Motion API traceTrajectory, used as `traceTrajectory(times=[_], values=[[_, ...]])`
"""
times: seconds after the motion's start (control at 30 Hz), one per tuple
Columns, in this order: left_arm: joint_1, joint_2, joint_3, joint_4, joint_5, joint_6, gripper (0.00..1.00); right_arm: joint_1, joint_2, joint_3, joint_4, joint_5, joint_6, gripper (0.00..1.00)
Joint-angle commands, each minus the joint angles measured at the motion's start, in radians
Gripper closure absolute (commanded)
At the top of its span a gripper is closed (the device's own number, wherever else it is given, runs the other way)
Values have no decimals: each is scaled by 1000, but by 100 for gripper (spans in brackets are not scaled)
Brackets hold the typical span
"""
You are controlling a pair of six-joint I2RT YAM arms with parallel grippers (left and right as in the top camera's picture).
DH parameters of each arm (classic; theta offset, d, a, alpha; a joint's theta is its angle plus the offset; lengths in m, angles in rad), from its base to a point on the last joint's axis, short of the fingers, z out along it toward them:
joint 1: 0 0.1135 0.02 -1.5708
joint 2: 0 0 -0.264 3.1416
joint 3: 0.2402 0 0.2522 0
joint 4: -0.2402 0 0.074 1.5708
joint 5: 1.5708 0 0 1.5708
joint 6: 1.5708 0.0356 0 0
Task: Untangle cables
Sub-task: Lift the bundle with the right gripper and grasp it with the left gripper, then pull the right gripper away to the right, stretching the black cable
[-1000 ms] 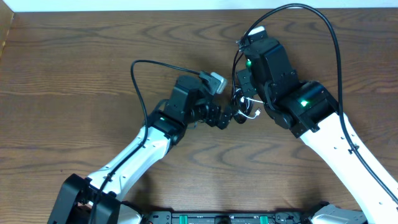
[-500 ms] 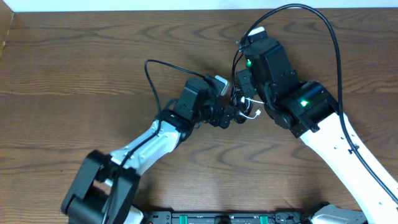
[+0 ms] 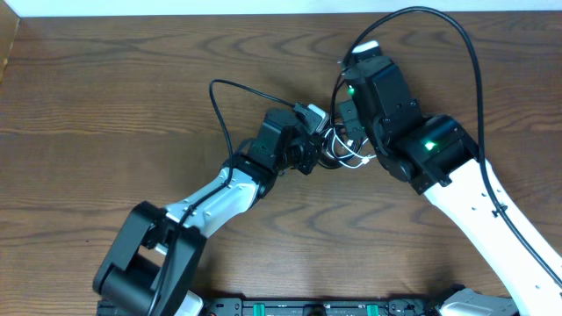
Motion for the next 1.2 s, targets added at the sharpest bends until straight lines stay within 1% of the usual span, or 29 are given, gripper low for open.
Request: traceTrajectory(times=[0.0,0.13,0.3,0.5,0.63,0.7,0.77,0.97,1.03,1.1,1.17], values=[[23,-106,12,0,-64,61,93,-37,-6,19,-29,173,101,99],[70,-254,12,-66,-172,67,93,-104,-6,19,-71,214,164,99],[156,-441,12,-206,-273,145,93,-206,-6,19,-91,212,200,99],[265,-572,12,-326,-296,151,92,-293,-6,19,-105,213,200,99],[326,-606,12,-356,-296,151,93,-331,-6,19,-121,218,200,99],[345,-609,12,-359,-296,151,92,-348,-6,19,-132,255,215,99],[355,-609,12,-358,-296,150,93,-364,-6,19,-144,303,227,99],[356,-609,12,-357,-296,150,93,-387,-6,19,-154,332,235,99],[356,-609,12,-356,-296,150,92,-389,-6,19,-168,406,276,99],[356,-609,12,-356,-296,150,93,-397,-6,19,-207,515,357,99],[356,-609,12,-355,-296,151,92,-413,-6,19,-245,575,422,99]])
